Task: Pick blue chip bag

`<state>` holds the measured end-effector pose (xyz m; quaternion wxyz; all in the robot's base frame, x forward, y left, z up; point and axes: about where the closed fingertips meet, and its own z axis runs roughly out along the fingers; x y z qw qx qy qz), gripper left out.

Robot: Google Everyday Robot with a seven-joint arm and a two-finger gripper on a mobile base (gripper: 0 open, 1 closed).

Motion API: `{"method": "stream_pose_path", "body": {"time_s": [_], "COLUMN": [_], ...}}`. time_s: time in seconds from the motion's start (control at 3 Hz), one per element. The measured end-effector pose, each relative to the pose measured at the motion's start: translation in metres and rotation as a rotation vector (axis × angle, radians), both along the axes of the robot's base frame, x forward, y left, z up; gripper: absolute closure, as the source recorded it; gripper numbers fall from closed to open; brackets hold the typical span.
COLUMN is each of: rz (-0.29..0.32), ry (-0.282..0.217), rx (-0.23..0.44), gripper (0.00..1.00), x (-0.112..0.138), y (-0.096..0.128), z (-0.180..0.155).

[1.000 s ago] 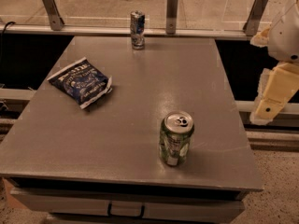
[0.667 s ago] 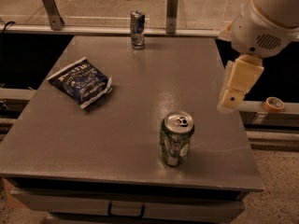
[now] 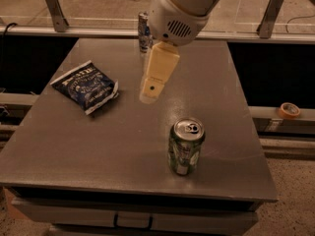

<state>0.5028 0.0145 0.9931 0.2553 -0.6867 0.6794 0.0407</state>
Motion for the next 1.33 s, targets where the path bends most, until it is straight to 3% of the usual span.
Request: {"method": "stream_pose_path", "body": {"time_s": [0.67, 1.0, 1.33], "rz": [0.004, 0.011, 0.017], "ry": [-0.006, 0.039, 0.082], "rx": [0.018, 0.111, 0.220], "gripper": [0.00, 0.00, 0.00], "x": [0.003, 0.022, 0.063], "y": [0.003, 0.043, 0.107], "z": [0.001, -0.019, -0.046]}}
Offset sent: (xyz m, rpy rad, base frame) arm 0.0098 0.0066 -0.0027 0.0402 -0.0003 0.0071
